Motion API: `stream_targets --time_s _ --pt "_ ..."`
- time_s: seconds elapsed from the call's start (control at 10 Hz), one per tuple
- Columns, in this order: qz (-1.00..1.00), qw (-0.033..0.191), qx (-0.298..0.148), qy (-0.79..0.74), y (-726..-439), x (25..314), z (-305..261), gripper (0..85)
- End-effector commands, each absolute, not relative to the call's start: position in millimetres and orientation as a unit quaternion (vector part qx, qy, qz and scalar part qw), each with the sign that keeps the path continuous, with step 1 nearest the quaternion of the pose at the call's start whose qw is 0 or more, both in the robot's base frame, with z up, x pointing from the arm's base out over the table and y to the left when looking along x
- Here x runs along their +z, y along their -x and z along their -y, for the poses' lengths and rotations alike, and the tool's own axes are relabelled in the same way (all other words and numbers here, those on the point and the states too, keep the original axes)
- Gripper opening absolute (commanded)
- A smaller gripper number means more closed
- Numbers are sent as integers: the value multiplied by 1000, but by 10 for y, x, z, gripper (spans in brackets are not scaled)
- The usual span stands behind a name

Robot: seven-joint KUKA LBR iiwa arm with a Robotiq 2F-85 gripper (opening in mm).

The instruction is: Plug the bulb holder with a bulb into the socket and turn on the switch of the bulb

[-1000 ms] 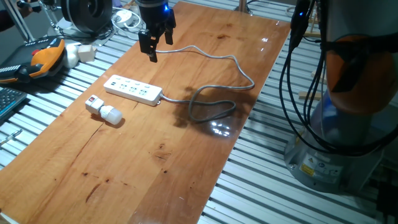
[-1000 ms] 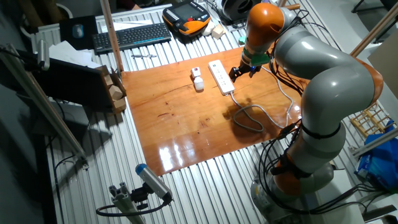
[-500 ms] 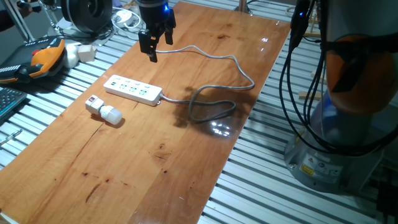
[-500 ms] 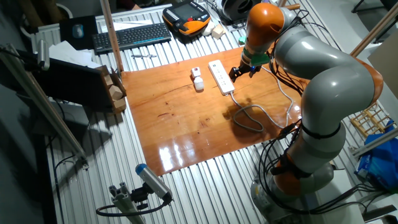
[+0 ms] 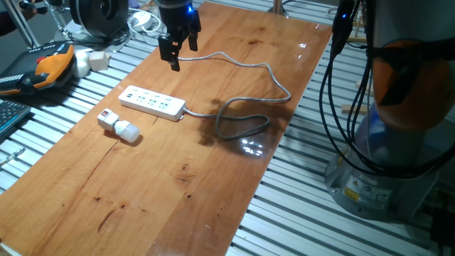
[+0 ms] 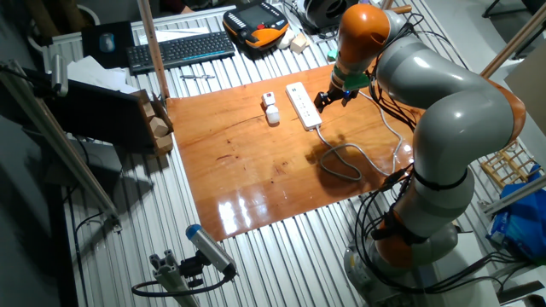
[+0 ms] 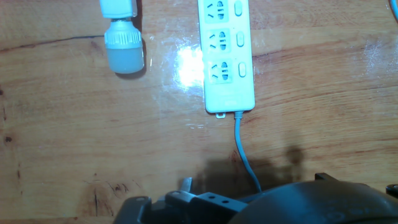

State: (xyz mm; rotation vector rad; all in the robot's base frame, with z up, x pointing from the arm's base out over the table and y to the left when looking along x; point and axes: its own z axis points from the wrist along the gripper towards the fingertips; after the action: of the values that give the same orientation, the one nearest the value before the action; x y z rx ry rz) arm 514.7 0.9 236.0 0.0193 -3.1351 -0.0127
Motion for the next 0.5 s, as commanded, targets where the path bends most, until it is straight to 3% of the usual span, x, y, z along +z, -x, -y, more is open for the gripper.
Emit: stream_targets --time_s 0.0,0.4 --pt "999 9 -12 -32 -5149 2366 -7 0" --pt "999 7 -10 -31 -5146 2378 -15 0"
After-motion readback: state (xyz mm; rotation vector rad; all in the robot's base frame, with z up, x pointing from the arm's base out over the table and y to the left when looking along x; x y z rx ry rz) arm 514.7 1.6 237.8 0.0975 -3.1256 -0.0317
